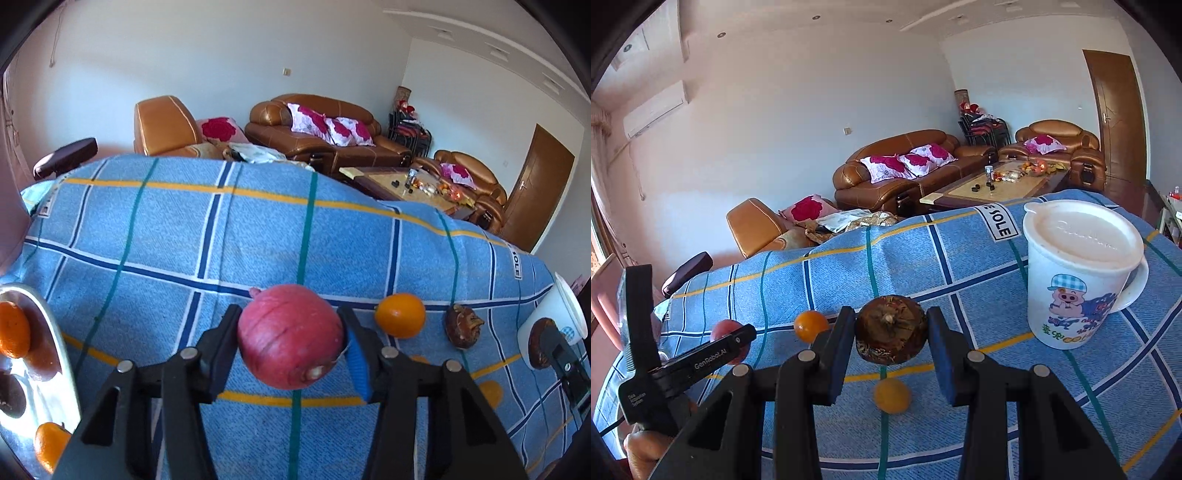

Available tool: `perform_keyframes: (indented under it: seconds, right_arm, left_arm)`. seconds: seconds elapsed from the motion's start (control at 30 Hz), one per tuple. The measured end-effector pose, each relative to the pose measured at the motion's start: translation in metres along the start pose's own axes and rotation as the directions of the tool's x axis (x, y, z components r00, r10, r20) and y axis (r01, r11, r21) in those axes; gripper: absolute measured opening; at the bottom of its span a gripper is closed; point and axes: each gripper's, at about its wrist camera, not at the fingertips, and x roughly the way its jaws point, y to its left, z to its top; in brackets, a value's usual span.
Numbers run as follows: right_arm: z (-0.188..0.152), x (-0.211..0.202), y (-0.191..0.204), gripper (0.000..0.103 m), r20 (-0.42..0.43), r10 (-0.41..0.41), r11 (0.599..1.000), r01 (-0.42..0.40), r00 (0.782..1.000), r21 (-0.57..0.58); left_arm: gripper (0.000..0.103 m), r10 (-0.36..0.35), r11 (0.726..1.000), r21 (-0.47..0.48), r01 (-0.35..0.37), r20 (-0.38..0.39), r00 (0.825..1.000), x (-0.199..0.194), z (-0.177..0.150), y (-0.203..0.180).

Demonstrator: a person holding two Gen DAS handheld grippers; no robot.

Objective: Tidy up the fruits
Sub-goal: 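Carry radish and brown fruit over the steel bowl and open both tools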

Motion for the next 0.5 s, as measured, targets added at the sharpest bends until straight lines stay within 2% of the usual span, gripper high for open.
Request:
perform_keyframes:
  seconds: [0.27,0.5]
  right_arm:
    - [-0.007,-0.016,0.018,0.042,0.117,-0.051,0.993,0.063,0.992,-0.102]
    - [-0.012,-0.021,0.026,0.042,0.143,-0.096,0.985,0.114,0.985,-0.127]
  left_arm:
    - [0.054,0.056,0.988,0.131,-0.075,0.149,0.987,-0.047,-0.019,-0.012]
    - [0.054,0.058,0.981,0.170,-0.092,0.199,0.978,-0.074,-0.032,-0.004]
